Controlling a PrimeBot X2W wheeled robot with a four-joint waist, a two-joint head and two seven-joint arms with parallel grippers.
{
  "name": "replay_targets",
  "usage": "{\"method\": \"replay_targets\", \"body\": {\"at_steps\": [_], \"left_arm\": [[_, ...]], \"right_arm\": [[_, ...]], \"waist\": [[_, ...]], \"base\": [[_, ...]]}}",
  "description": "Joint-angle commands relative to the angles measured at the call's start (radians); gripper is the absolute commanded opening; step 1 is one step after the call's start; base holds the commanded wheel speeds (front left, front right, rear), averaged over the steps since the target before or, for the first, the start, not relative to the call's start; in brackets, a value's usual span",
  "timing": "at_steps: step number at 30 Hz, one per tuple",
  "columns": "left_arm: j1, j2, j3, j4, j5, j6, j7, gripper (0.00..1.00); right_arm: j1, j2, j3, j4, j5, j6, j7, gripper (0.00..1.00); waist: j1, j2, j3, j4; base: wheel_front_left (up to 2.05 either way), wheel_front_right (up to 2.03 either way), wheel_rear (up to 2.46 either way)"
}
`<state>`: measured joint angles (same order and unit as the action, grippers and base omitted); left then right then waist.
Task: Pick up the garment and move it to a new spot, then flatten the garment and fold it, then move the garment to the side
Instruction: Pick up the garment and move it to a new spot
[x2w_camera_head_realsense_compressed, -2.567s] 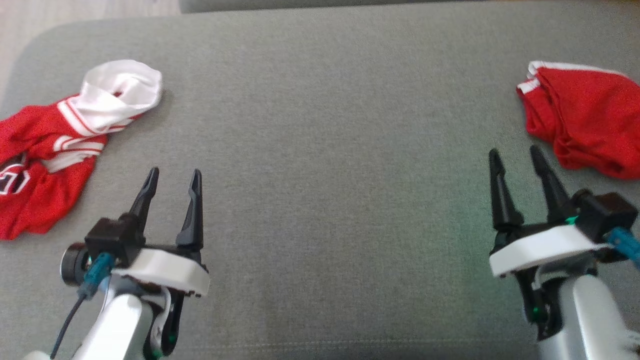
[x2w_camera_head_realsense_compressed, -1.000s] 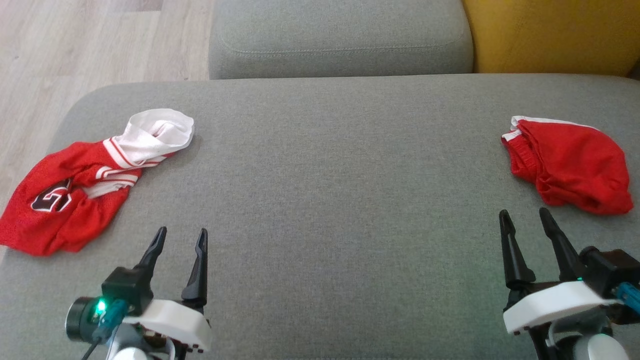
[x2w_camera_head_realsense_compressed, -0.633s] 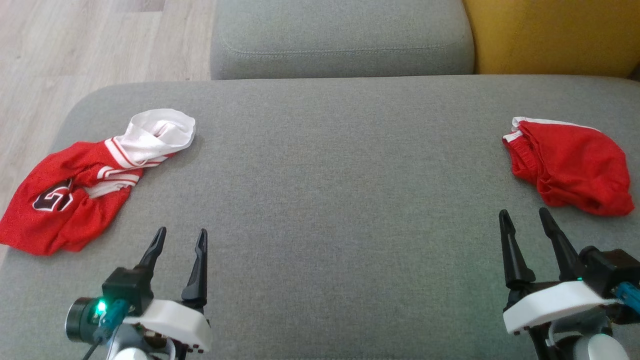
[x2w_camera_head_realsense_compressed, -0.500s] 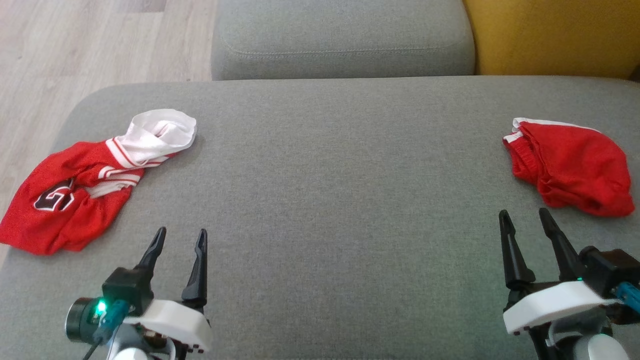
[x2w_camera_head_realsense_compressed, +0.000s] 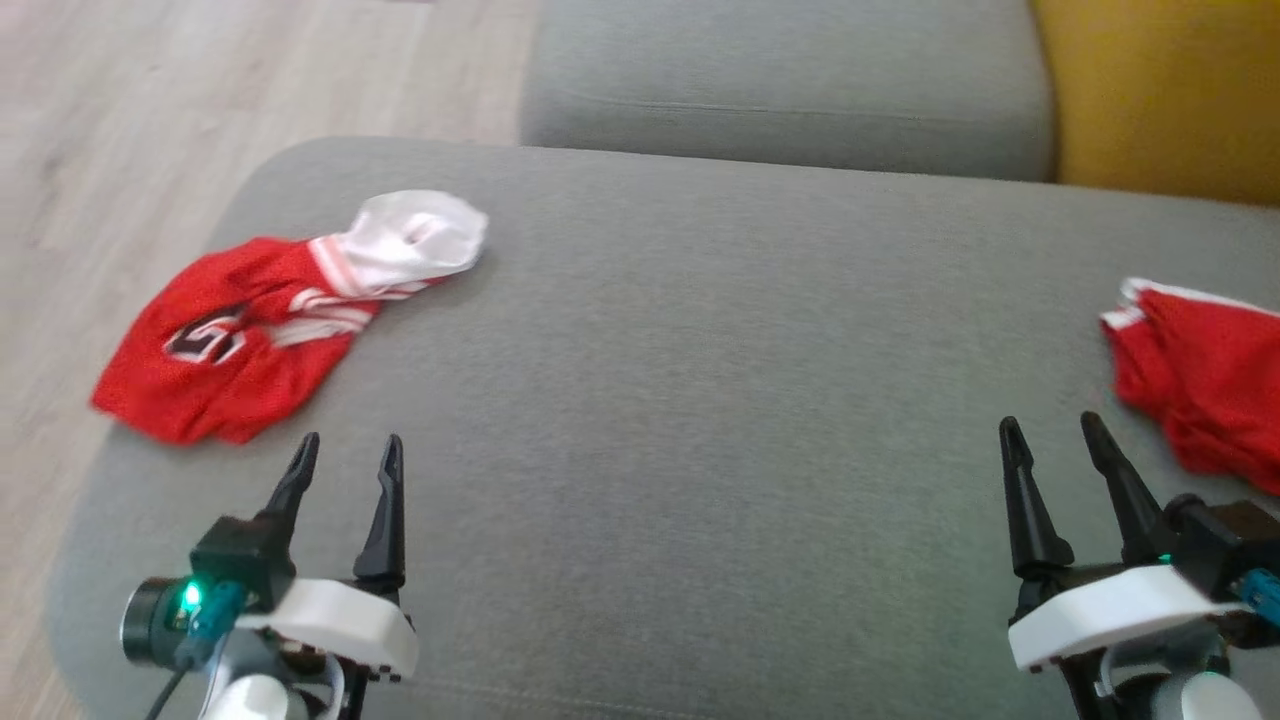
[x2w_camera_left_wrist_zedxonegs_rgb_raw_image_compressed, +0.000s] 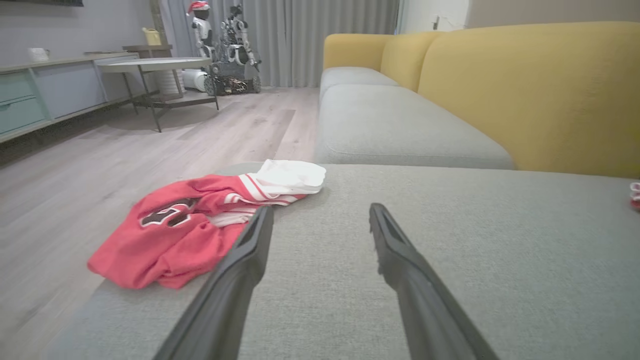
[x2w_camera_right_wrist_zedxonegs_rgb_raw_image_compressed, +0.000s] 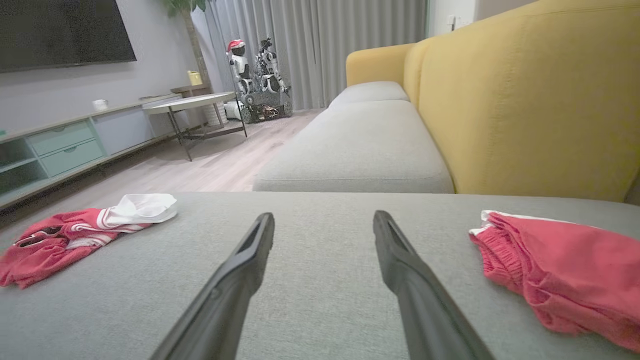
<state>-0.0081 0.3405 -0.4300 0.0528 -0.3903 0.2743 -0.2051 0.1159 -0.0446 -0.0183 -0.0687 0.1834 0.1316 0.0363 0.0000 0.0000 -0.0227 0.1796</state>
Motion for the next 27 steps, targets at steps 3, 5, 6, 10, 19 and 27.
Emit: {"method": "replay_targets", "body": {"at_steps": [3,5,6,10,19,27], "left_arm": [[-0.074,0.012,0.054,-0.025,-0.006,0.007,-0.016,1.0],[-0.077,0.01,0.056,-0.022,-0.009,0.007,-0.02,1.0],[-0.077,0.009,0.057,-0.021,-0.01,0.007,-0.021,1.0],[-0.073,0.009,0.059,-0.016,-0.012,0.009,-0.026,1.0],[-0.069,0.011,0.054,-0.015,-0.015,0.006,-0.031,1.0],[-0.074,0.013,0.051,-0.015,-0.016,0.007,-0.034,1.0]], "right_arm": [[-0.03,-0.006,0.029,-0.049,0.005,-0.001,0.001,1.0],[-0.03,-0.006,0.036,-0.052,0.007,-0.001,0.002,1.0],[-0.03,-0.006,0.041,-0.053,0.008,-0.001,0.003,1.0],[-0.033,-0.006,0.053,-0.056,0.012,-0.001,0.006,1.0],[-0.028,-0.006,0.05,-0.062,0.001,-0.001,0.016,1.0],[-0.027,-0.006,0.044,-0.069,0.003,-0.001,0.02,1.0]], "waist": [[0.0,0.0,-0.005,0.089],[0.0,0.0,-0.007,0.121],[0.0,0.0,-0.008,0.136],[0.0,0.0,-0.011,0.182],[0.0,0.0,-0.012,0.231],[0.0,0.0,-0.009,0.24]], "base": [[0.0,0.0,0.0],[0.0,0.0,0.0],[0.0,0.0,0.0],[0.0,0.0,0.0],[0.0,0.0,0.0],[0.0,0.0,0.0]]}}
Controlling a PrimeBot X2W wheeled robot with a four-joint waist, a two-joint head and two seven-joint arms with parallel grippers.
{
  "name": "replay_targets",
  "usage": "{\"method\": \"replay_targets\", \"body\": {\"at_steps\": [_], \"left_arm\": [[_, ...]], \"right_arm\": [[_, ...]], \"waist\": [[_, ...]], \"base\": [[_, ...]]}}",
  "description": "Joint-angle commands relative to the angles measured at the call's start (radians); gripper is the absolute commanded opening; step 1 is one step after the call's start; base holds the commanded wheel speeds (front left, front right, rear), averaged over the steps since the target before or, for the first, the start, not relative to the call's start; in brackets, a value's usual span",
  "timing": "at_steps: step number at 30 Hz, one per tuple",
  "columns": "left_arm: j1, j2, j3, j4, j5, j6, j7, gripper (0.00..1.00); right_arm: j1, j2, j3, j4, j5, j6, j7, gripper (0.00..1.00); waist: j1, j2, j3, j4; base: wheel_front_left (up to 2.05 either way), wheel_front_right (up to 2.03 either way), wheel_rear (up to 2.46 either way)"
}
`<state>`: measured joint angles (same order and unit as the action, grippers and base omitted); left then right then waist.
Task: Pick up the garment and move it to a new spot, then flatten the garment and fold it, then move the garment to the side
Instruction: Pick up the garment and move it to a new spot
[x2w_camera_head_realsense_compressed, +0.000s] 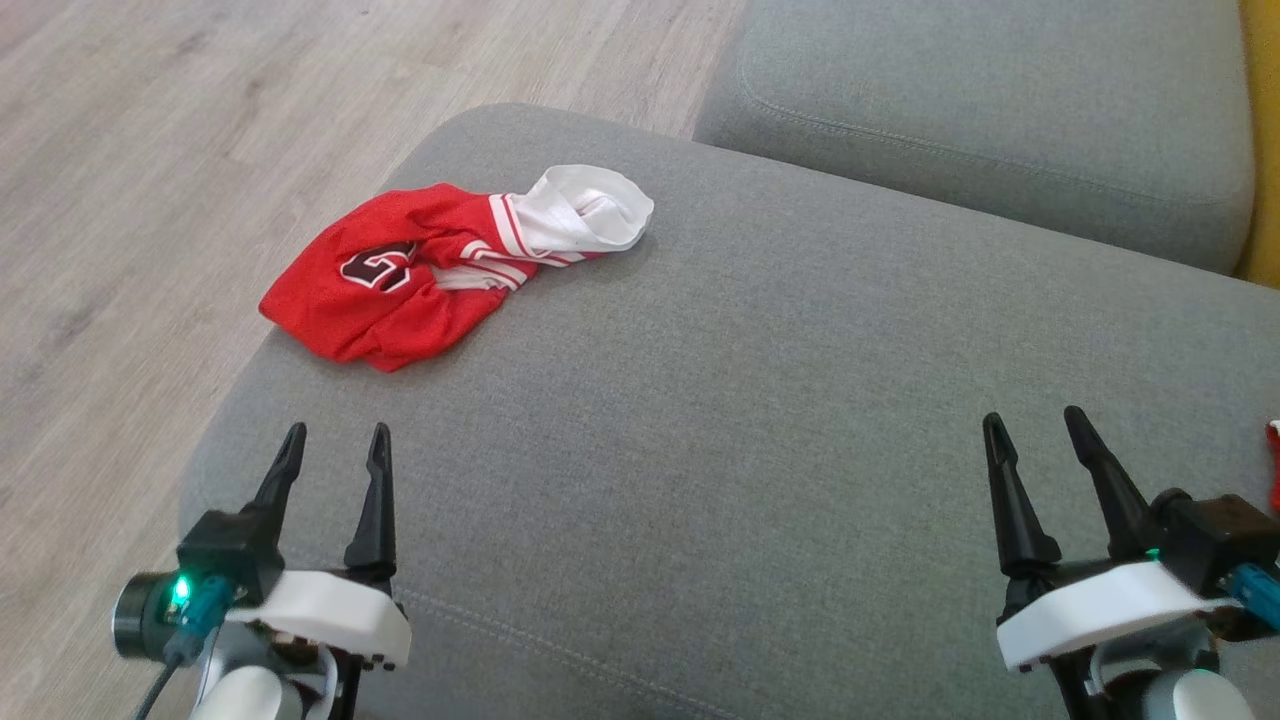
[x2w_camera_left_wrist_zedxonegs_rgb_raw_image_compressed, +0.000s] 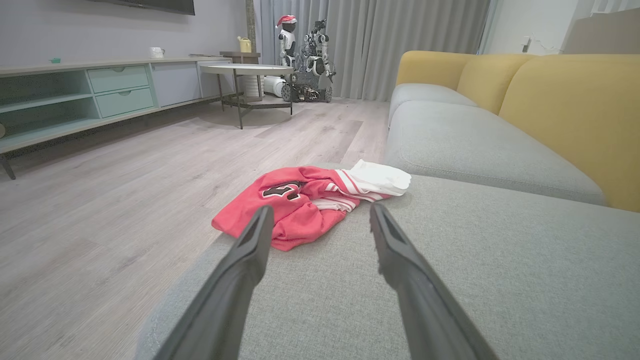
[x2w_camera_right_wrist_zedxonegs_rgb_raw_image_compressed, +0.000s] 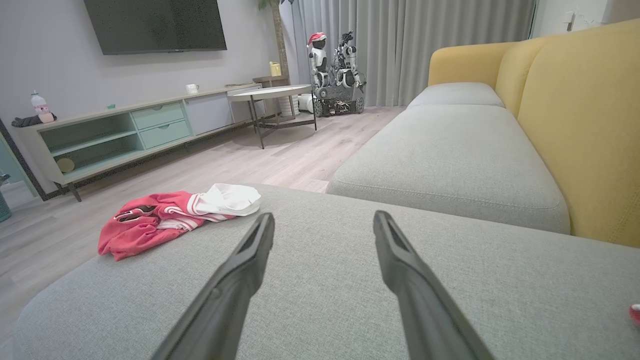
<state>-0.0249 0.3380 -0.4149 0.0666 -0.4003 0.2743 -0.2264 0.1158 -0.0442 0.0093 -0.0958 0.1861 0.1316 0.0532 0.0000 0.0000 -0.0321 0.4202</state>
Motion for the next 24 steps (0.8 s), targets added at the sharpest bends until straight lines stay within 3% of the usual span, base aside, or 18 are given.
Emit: {"method": "replay_targets", "body": {"at_steps": [1,13,20,24], "left_arm": [[-0.059,0.016,0.036,-0.028,-0.007,0.007,-0.013,1.0],[-0.134,-0.008,0.071,-0.03,-0.008,-0.001,-0.03,1.0],[-0.274,-0.05,0.149,-0.038,0.002,-0.039,-0.035,1.0],[-0.39,-0.058,0.205,0.0,0.025,-0.092,-0.035,1.0]], "right_arm": [[-0.027,-0.006,0.016,-0.042,0.001,-0.001,0.004,1.0],[-0.072,-0.006,0.031,-0.091,-0.048,-0.001,0.05,1.0],[-0.151,-0.006,0.04,-0.164,-0.122,-0.001,0.106,1.0],[-0.202,-0.006,0.052,-0.196,-0.151,-0.001,0.129,1.0]], "waist": [[0.0,0.0,0.002,0.0],[0.0,0.0,0.111,-0.037],[0.0,0.0,0.275,-0.093],[0.0,0.0,0.372,-0.129]], "base": [[0.0,0.0,0.0],[0.0,0.0,0.0],[0.0,0.0,0.0],[0.0,0.0,0.0]]}}
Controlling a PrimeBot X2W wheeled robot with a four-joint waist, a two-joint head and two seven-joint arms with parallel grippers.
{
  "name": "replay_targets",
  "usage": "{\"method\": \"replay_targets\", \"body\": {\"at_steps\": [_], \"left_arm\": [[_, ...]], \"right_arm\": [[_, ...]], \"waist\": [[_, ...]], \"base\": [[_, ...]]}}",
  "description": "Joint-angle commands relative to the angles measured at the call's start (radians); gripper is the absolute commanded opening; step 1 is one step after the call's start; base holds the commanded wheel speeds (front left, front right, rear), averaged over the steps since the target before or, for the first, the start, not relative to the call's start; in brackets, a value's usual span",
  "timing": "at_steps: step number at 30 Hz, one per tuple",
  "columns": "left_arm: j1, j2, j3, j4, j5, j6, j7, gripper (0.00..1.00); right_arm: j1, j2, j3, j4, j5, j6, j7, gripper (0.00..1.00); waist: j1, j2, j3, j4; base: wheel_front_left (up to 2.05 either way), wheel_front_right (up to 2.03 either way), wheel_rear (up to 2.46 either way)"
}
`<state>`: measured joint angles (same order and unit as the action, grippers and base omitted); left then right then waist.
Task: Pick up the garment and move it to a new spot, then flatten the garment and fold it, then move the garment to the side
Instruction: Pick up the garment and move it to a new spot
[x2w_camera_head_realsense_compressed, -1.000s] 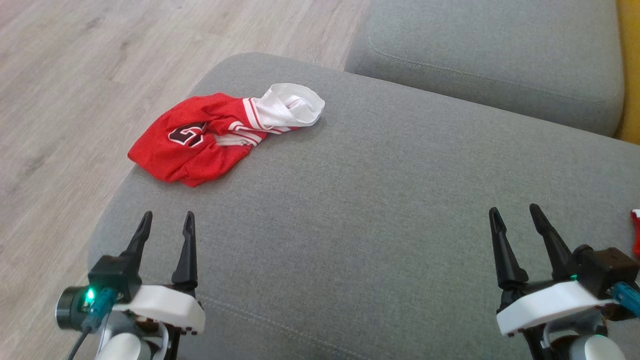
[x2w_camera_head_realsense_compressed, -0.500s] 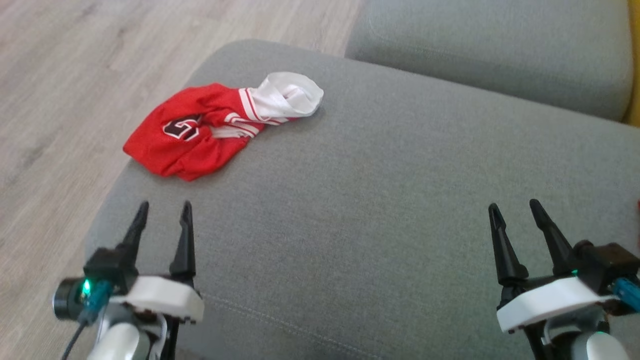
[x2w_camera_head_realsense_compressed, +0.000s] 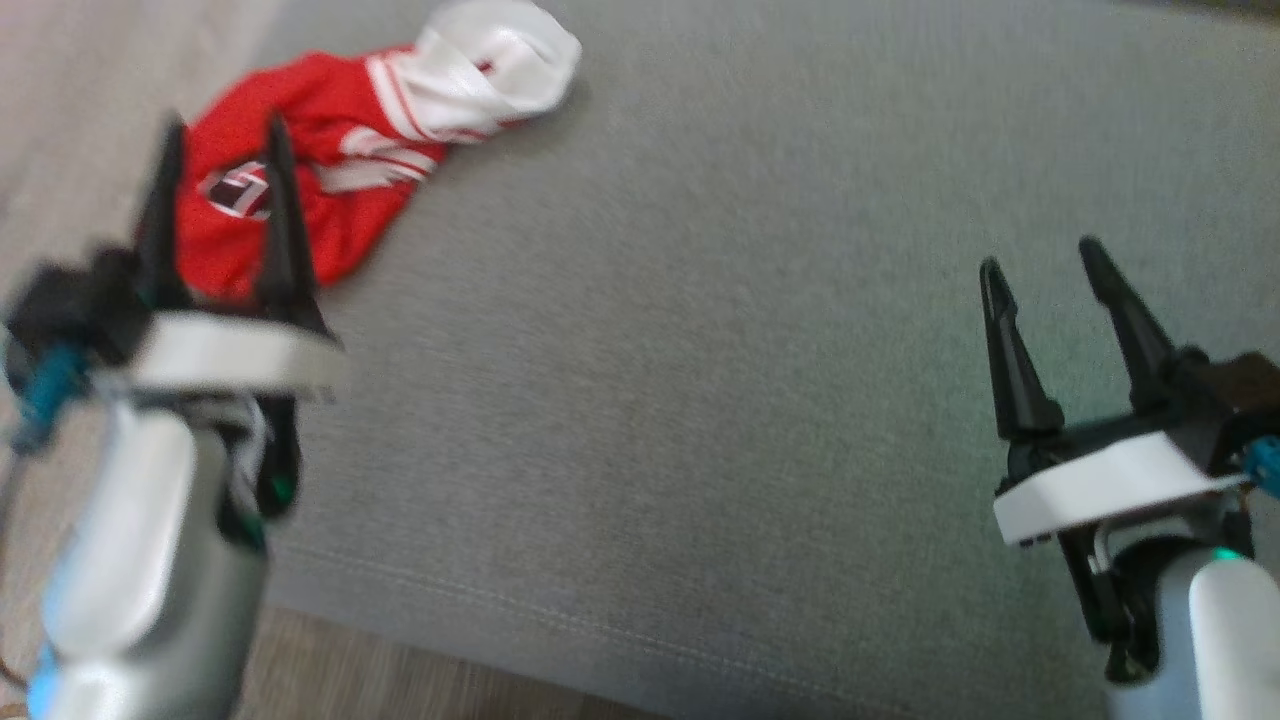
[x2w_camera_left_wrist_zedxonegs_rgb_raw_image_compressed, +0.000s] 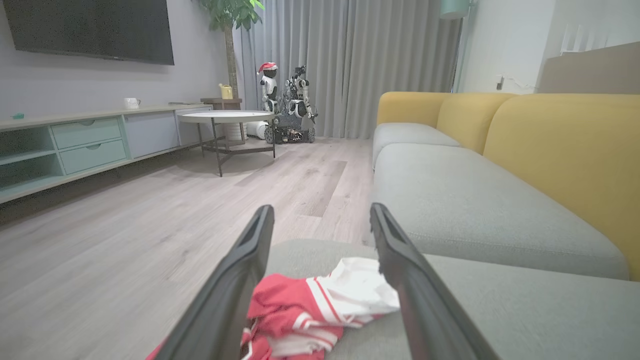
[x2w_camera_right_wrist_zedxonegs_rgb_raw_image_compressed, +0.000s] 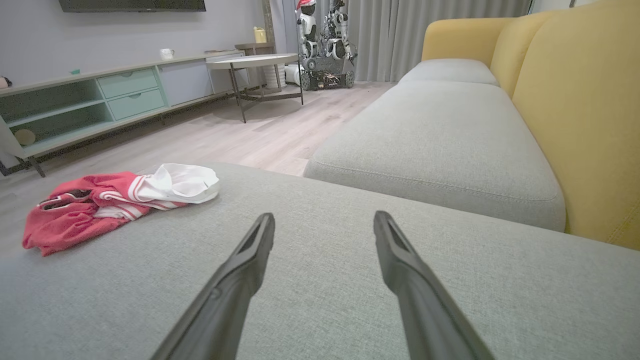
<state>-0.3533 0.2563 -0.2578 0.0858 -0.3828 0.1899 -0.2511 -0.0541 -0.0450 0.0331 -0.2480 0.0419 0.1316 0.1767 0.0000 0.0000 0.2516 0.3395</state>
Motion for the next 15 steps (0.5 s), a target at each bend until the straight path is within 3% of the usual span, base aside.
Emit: {"method": "replay_targets", "body": {"at_steps": [1,7,9,15], "left_arm": [[-0.098,0.023,0.064,-0.007,0.014,-0.025,-0.01,1.0],[-0.314,0.03,0.121,0.17,0.033,-0.154,-0.011,1.0],[-0.415,0.044,0.132,0.307,0.04,-0.212,-0.011,1.0],[-0.578,0.083,0.12,0.631,0.037,-0.285,-0.003,1.0]], "right_arm": [[-0.044,-0.005,0.032,-0.052,-0.015,-0.001,0.01,1.0],[-0.109,-0.007,0.07,-0.069,-0.052,-0.001,0.018,1.0],[-0.142,-0.008,0.09,-0.067,-0.058,-0.001,0.013,1.0],[-0.173,-0.007,0.108,-0.046,-0.052,-0.001,-0.007,1.0]], "waist": [[0.0,0.0,0.114,-0.057],[0.0,0.0,0.227,-0.11],[0.0,0.0,0.265,-0.135],[0.0,0.0,0.302,-0.179]], "base": [[0.0,0.0,0.0],[0.0,0.0,0.0],[0.0,0.0,0.0],[0.0,0.0,0.0]]}}
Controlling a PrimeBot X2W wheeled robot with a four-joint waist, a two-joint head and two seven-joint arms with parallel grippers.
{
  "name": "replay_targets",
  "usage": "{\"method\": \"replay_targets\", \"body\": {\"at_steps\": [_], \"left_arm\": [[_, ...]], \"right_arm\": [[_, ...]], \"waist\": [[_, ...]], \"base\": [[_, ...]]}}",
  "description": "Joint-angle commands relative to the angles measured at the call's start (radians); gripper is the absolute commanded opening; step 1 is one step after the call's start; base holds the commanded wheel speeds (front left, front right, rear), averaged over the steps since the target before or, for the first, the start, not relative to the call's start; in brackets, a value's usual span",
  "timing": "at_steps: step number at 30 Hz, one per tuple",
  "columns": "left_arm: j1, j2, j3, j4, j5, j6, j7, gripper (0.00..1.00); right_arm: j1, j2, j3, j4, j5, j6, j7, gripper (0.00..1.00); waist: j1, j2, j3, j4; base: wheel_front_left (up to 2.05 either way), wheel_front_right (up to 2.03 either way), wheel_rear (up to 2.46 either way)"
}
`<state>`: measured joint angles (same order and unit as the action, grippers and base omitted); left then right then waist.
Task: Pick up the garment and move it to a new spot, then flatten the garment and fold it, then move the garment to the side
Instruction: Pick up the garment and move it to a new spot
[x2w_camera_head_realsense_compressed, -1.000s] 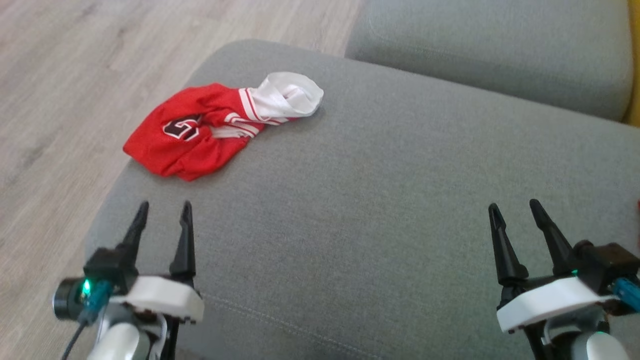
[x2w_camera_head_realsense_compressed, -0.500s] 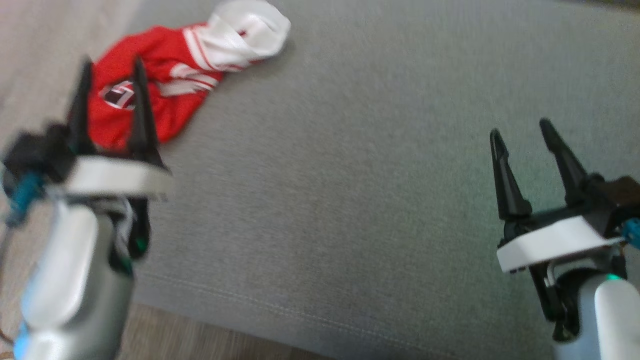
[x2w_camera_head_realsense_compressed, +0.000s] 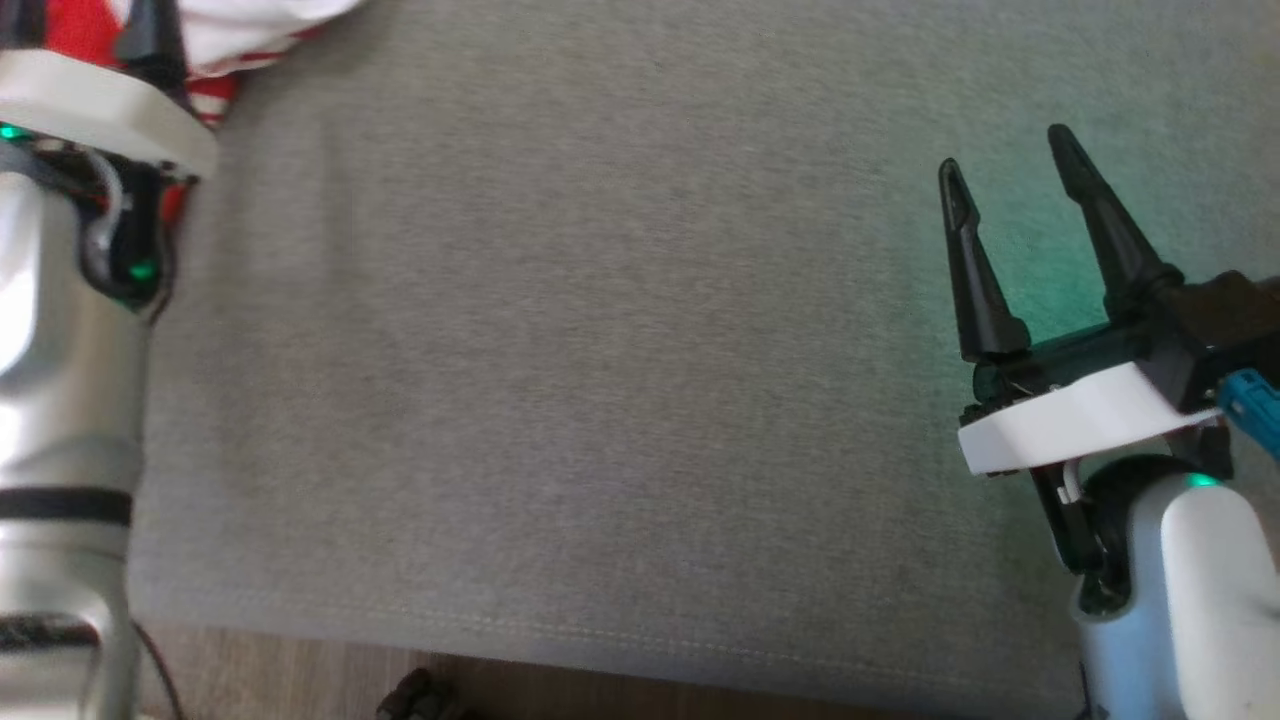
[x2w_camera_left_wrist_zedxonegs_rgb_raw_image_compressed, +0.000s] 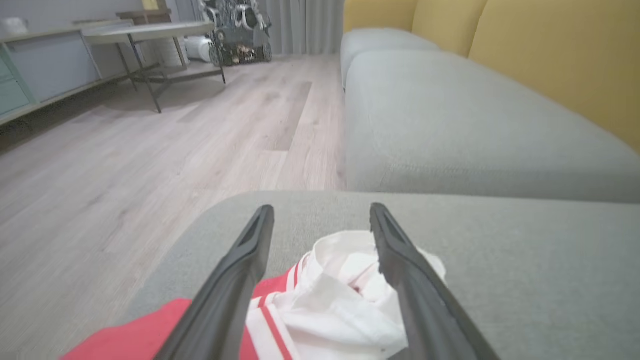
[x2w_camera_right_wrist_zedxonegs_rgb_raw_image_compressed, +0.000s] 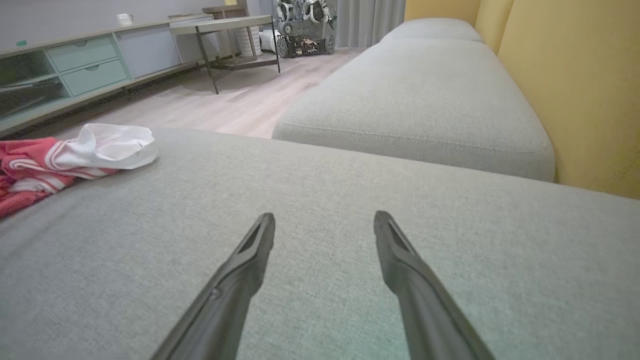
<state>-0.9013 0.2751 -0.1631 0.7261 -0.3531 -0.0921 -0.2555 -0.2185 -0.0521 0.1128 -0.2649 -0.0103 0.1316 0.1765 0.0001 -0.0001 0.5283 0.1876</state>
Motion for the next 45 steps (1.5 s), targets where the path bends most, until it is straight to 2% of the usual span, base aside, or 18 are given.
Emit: {"method": "replay_targets", "body": {"at_steps": [1,7,10,11,12,13,14,16,23,28,39,45], "left_arm": [[-0.054,0.071,0.015,0.045,0.009,-0.01,0.011,1.0],[-0.149,0.085,-0.016,0.333,-0.018,-0.03,0.149,1.0],[-0.177,0.08,-0.016,0.433,-0.037,-0.032,0.223,1.0],[-0.183,0.08,-0.017,0.456,-0.04,-0.032,0.238,0.89],[-0.183,0.08,-0.017,0.456,-0.04,-0.032,0.238,0.89],[-0.189,0.081,-0.02,0.472,-0.04,-0.033,0.244,0.42],[-0.194,0.081,-0.023,0.482,-0.041,-0.033,0.242,0.0],[-0.204,0.076,-0.028,0.488,-0.043,-0.034,0.217,0.0],[-0.233,0.095,-0.049,0.456,-0.029,-0.037,0.036,0.0],[-0.208,0.113,-0.045,0.384,-0.015,-0.026,-0.004,0.0],[0.089,0.123,0.05,-0.056,0.012,0.045,-0.006,0.0],[0.321,0.121,0.07,-0.305,0.024,0.101,-0.003,0.0]], "right_arm": [[-0.01,0.0,0.028,-0.026,0.002,-0.001,-0.01,1.0],[-0.016,0.001,0.037,-0.012,0.006,-0.001,-0.02,1.0],[-0.017,0.001,0.038,-0.007,0.011,-0.001,-0.025,1.0],[-0.017,0.001,0.038,-0.004,0.013,-0.001,-0.027,1.0],[-0.017,0.001,0.038,-0.004,0.013,-0.001,-0.027,1.0],[-0.017,0.001,0.037,-0.002,0.014,-0.001,-0.029,1.0],[-0.018,0.001,0.035,0.0,0.016,-0.001,-0.031,1.0],[-0.016,0.001,0.024,0.002,0.018,-0.001,-0.036,1.0],[-0.011,0.002,0.002,0.016,0.039,-0.001,-0.055,1.0],[0.0,0.002,-0.007,0.051,0.066,-0.001,-0.081,1.0],[0.085,0.002,-0.023,0.115,0.129,-0.001,-0.126,1.0],[0.136,0.002,-0.02,0.134,0.161,-0.001,-0.142,1.0]], "waist": [[-0.0001,0.0001,0.028,-0.033],[-0.0001,0.0001,0.038,-0.064],[-0.0001,0.0001,0.037,-0.076],[-0.0001,0.0001,0.036,-0.079],[-0.0001,0.0001,0.036,-0.079],[-0.0001,0.0001,0.034,-0.082],[-0.0001,0.0001,0.033,-0.084],[-0.0001,0.0001,0.027,-0.08],[-0.0001,0.0001,-0.03,-0.055],[-0.0001,0.0001,-0.117,-0.045],[-0.0001,0.0001,-0.311,-0.057],[-0.0001,0.0001,-0.386,-0.097]], "base": [[0.0,0.0,0.0],[0.0,0.0,0.0],[0.0,0.0,0.0],[0.0,0.0,0.0],[0.0,0.0,0.0],[0.0,0.0,0.0],[0.0,0.0,0.0],[0.0,0.0,0.0],[0.0,0.0,0.0],[0.0,0.0,0.0],[0.0,0.0,0.0],[0.0,0.0,0.0]]}}
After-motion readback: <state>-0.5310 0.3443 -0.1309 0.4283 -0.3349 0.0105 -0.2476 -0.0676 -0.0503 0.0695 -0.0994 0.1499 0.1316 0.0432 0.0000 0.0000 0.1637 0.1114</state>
